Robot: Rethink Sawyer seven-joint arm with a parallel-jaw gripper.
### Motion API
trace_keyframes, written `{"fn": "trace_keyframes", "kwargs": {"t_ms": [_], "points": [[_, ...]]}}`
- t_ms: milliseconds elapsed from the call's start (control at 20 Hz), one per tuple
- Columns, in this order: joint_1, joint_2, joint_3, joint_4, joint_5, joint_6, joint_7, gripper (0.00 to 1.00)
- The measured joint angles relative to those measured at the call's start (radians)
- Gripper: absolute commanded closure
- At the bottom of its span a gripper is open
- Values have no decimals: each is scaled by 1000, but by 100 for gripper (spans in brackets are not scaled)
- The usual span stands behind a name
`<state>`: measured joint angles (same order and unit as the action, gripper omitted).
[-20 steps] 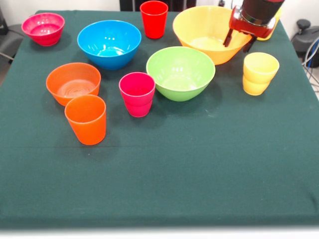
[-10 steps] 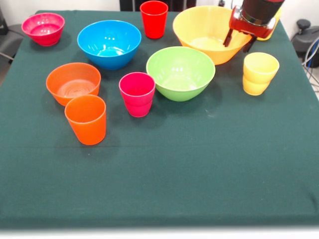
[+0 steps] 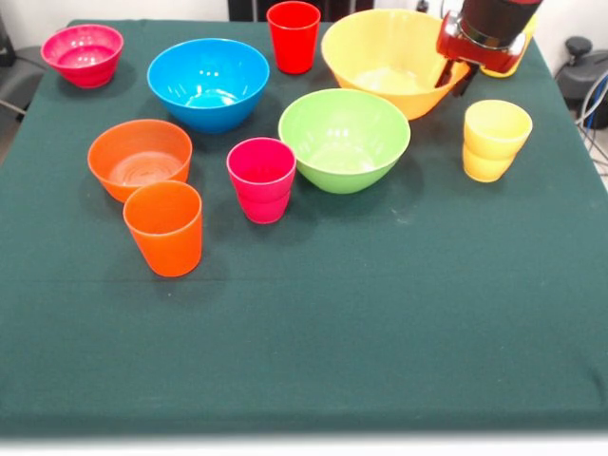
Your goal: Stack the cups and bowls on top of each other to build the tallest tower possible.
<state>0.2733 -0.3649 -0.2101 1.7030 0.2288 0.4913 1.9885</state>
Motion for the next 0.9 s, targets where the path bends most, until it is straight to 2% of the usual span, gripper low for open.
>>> {"fn": "trace_keyframes", "kwargs": {"t_ms": [900], "points": [[4,-16,-23,0,1,-1,10,100]]}}
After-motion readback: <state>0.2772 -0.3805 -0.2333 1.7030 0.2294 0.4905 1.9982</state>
